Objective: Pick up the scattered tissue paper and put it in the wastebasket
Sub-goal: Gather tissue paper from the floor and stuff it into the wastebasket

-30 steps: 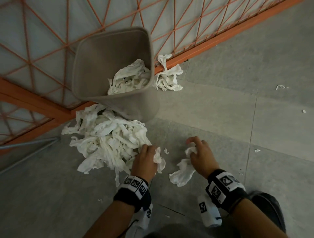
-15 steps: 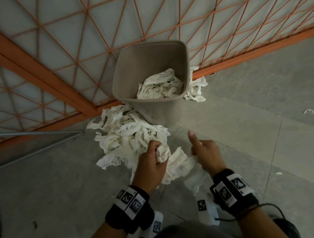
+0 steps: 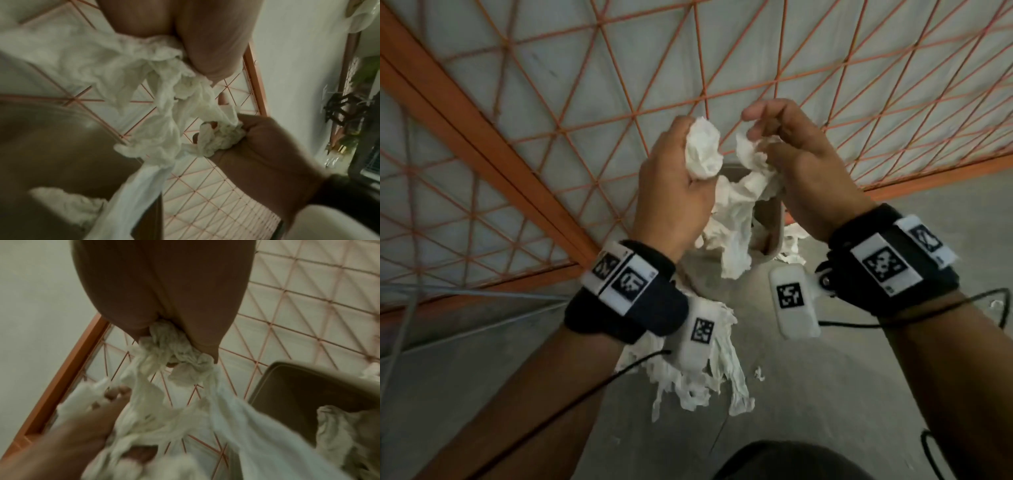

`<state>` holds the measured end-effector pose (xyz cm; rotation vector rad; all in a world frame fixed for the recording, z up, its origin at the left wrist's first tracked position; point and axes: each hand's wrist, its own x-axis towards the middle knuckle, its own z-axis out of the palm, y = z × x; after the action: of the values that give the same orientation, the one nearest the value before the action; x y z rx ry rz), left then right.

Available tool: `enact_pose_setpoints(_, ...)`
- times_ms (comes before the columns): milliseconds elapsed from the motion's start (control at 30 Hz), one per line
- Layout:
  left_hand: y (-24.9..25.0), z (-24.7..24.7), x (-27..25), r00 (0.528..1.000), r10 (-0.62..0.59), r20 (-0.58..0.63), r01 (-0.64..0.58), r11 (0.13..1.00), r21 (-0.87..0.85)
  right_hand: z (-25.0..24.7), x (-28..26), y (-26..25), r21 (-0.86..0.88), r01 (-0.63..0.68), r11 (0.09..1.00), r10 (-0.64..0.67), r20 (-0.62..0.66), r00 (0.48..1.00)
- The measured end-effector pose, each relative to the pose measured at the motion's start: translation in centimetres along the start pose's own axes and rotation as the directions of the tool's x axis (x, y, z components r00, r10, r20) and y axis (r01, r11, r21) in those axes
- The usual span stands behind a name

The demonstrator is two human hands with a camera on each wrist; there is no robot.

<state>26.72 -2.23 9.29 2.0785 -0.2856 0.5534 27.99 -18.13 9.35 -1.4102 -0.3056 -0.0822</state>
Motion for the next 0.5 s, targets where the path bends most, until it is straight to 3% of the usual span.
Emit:
enact_pose_setpoints(100,-0.3,1.6,2.3,0.998,0.014,-0.059,-0.015,1.0,-0.015,1.2,2.4,0.9,-0.012,0.039,0.999,-0.04,-0.133,0.99)
enact_pose_setpoints(200,-1.7,3.4,2.4,0.992,-0.124,0.033,0.122,0.99,0.068,1.7,3.4,3.6,-0.125,-0.037,0.991,0.007,-0.231,0.973)
enact_pose_setpoints(300,-3.9,3.9,1.4,0.929,-0.284,0.238,0.246,0.953,0.177,0.4,3.5,6.3,-0.397,-0.262,0.88,0.241,-0.102,0.965)
enact_pose_setpoints(400,-5.3,3.4,0.2,0.839,-0.367,0.402,0.212,0.901,0.379,-1.5,2.7,6.5,-0.518,-0.318,0.794,0.345,-0.048,0.938)
enact_pose_setpoints(433,-5.4,3.0,-0.2,0.838,-0.375,0.396,0.199,0.886,0.418,-2.2,2.5,6.0,-0.514,-0.316,0.798,0.344,-0.042,0.938)
enact_pose_setpoints(500,-4.7,2.0,-1.3,0.884,-0.337,0.325,0.19,0.892,0.409,-3.5,2.2,4.6,-0.562,-0.263,0.785,0.303,-0.022,0.953)
